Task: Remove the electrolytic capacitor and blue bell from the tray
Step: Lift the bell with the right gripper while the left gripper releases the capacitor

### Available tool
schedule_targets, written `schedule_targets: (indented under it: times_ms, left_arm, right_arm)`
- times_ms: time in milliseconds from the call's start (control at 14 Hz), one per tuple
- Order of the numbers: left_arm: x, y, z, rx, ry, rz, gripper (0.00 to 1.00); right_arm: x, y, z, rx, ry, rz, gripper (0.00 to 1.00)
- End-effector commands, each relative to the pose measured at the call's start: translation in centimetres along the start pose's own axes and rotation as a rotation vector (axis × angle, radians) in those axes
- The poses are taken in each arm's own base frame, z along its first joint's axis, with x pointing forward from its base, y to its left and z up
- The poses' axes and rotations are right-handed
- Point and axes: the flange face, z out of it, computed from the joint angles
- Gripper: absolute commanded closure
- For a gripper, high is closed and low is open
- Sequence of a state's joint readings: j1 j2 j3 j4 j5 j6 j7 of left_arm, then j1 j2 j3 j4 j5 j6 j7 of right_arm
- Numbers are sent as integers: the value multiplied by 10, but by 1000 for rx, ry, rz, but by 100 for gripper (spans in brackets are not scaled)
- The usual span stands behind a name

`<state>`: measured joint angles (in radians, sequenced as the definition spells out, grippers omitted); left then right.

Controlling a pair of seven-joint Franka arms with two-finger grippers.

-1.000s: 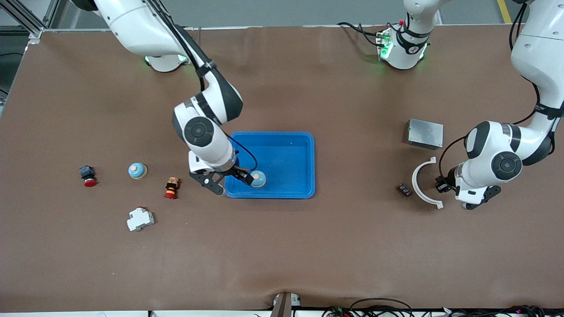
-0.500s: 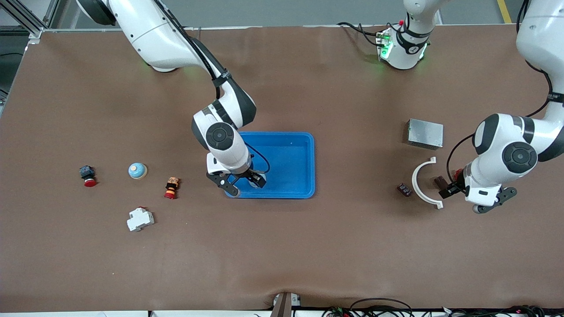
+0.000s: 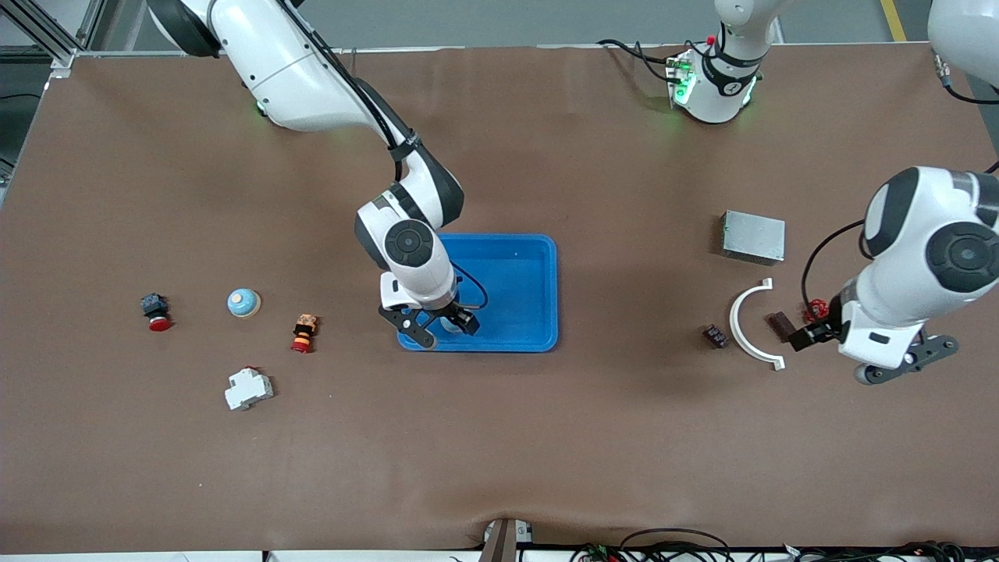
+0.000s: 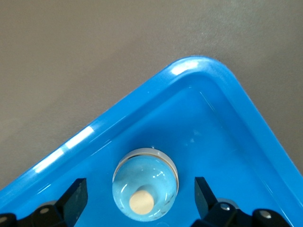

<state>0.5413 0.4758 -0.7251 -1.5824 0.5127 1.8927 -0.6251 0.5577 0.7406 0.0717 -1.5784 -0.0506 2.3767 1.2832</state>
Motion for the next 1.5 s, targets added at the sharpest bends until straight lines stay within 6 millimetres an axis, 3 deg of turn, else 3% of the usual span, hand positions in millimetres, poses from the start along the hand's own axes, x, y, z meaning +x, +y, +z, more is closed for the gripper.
schedule_targets:
  times_ms: [0, 286, 357, 500, 571, 857, 1286, 1429]
  left_arm:
    - [8, -13, -9, -2, 0, 41, 0]
    - [8, -16, -43, -12, 20, 34, 0]
    - [9, -17, -45, -29, 16, 28, 0]
    - [9, -15, -45, -42, 7, 28, 0]
    - [8, -15, -46, -47, 7, 26, 0]
    - [7, -13, -49, -54, 8, 23, 0]
    - [7, -18, -68, -48, -9, 18, 0]
    - [2, -19, -86, -37, -16, 31, 0]
  right_arm:
    - [0, -6, 3, -2, 23, 5, 0]
    - [-7, -6, 17, -12, 37, 12, 0]
    - [-7, -6, 19, -15, 44, 8, 6]
    - [-11, -7, 20, -15, 49, -1, 81]
    - [-12, -8, 20, -9, 47, 8, 100]
    - [-19, -16, 10, 4, 50, 49, 100]
    - [0, -32, -41, -60, 34, 72, 100]
    - [15, -29, -65, -55, 34, 53, 100]
